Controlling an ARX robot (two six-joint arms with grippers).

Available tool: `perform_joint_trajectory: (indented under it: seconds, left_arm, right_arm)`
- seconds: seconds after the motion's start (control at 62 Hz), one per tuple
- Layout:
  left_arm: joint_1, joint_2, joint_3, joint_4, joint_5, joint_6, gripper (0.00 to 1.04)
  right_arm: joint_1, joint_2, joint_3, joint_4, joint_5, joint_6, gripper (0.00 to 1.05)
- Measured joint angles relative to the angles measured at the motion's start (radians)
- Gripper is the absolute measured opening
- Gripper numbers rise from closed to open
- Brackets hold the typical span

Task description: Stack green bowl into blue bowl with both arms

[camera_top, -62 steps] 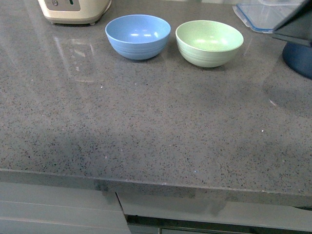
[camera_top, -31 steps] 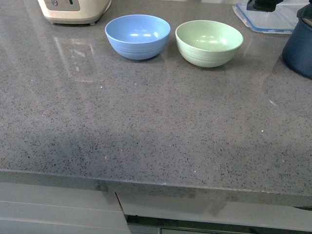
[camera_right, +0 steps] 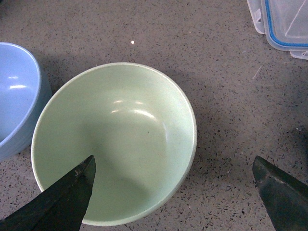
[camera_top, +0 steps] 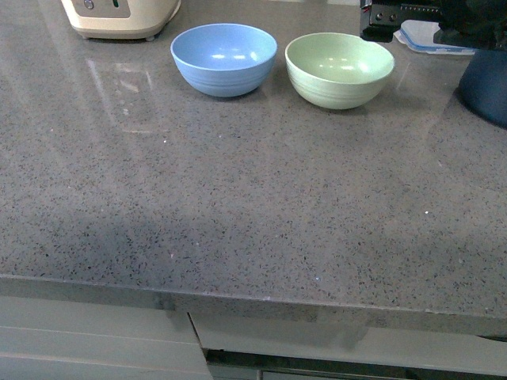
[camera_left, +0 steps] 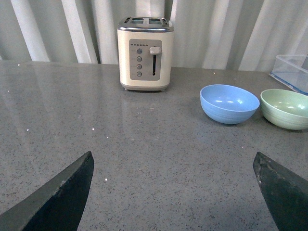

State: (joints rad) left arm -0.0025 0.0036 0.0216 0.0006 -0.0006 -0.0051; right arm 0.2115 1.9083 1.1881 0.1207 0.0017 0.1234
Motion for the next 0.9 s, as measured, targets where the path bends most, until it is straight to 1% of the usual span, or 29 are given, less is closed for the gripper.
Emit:
perform_joint_trajectory:
  seconds: [0.902]
  left_arm:
    - [0.0, 0.0, 0.0, 0.0, 0.0, 0.0, 0.98]
  right_arm:
    - [-0.006, 0.147, 0.096, 0.008, -0.022, -0.034, 0.95]
